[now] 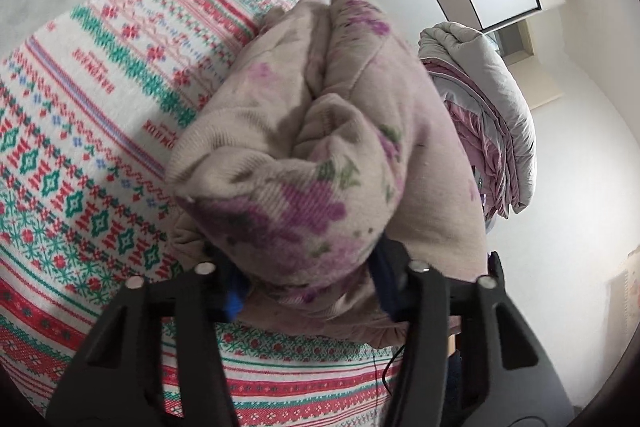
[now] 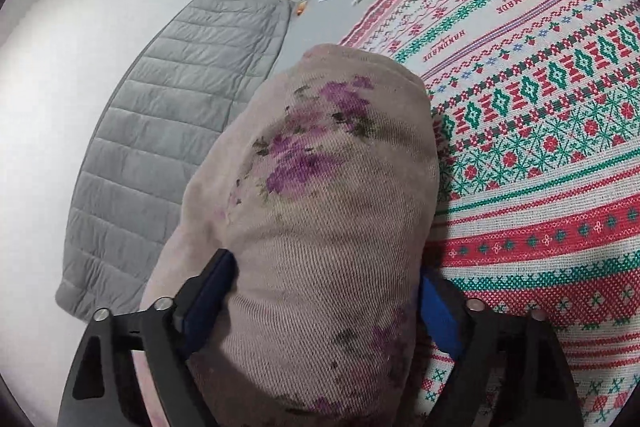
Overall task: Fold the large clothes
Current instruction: 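Carry the coat bundle with both grippers and set it beside the headboard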
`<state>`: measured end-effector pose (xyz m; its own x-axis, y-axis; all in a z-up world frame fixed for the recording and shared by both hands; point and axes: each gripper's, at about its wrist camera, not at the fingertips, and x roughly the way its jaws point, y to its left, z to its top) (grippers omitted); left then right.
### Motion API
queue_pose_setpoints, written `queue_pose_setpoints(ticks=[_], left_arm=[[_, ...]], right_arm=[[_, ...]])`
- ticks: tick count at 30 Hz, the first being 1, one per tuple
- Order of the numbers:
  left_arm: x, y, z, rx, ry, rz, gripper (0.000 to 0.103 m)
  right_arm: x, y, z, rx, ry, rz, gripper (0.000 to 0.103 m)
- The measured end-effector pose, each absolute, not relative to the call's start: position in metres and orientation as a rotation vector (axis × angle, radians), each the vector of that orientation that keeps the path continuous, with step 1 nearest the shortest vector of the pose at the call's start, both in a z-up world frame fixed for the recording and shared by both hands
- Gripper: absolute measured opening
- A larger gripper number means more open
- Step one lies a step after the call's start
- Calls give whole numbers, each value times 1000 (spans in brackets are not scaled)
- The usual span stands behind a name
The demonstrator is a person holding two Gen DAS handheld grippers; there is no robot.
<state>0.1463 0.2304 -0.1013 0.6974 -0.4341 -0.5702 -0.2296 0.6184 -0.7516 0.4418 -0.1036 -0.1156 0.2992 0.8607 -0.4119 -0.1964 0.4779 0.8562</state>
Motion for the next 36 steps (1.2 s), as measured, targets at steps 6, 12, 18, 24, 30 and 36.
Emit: queue_pose_setpoints(ticks=[6, 12, 18, 24, 30, 36], left_arm=[[146, 226, -77, -831, 773, -119, 39], [142, 245, -34, -703, 644, -114, 37], [136, 327, 21, -681, 463, -59, 37], [140, 453, 41, -632, 345, 111, 44], [205, 573, -80, -731, 735, 474, 59], [183, 577, -40, -747, 601, 468, 64]], right_arm=[[432, -95, -92, 737, 939, 799, 59], [424, -72, -58, 722, 852, 847, 53], [444, 15, 7, 708, 727, 960, 52], [486, 159, 37, 796, 686, 1093, 53], [530, 270, -68, 721, 1085, 769, 67], [496, 225, -87, 684, 1009, 779, 71]])
